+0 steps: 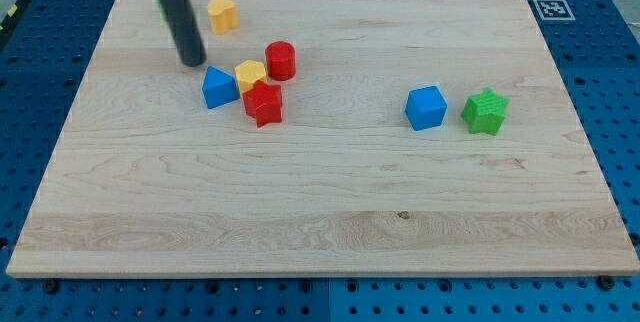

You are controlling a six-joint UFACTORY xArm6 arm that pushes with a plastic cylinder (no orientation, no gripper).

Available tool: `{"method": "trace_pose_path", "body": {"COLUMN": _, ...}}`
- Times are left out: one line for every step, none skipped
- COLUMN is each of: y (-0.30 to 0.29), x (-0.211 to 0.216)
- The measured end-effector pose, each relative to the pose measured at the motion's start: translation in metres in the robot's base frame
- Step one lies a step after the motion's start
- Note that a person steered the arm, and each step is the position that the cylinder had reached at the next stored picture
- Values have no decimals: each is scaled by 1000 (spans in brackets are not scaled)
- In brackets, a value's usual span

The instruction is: Slide the blue triangle below the red star

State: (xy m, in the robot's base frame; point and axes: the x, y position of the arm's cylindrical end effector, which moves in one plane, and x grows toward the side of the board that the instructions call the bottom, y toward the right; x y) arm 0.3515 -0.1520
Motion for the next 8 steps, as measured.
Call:
{"method": "trace_pose_path", "body": {"y": 3, "x": 13}}
{"method": "trace_pose_path", "body": {"y": 0, "x": 35}}
{"method": "trace_pose_path", "body": {"y": 10, "x": 53}}
{"method": "trace_pose_path", "body": {"y": 21, "x": 60}}
{"method": "trace_pose_path", "body": {"y": 9, "x": 56}}
{"method": "trace_pose_path", "body": {"y": 28, "x": 55}}
{"method": "trace_pose_path", "body": {"y": 46, "x": 65}}
{"method": "trace_pose_path", "body": {"y": 47, "x": 99}}
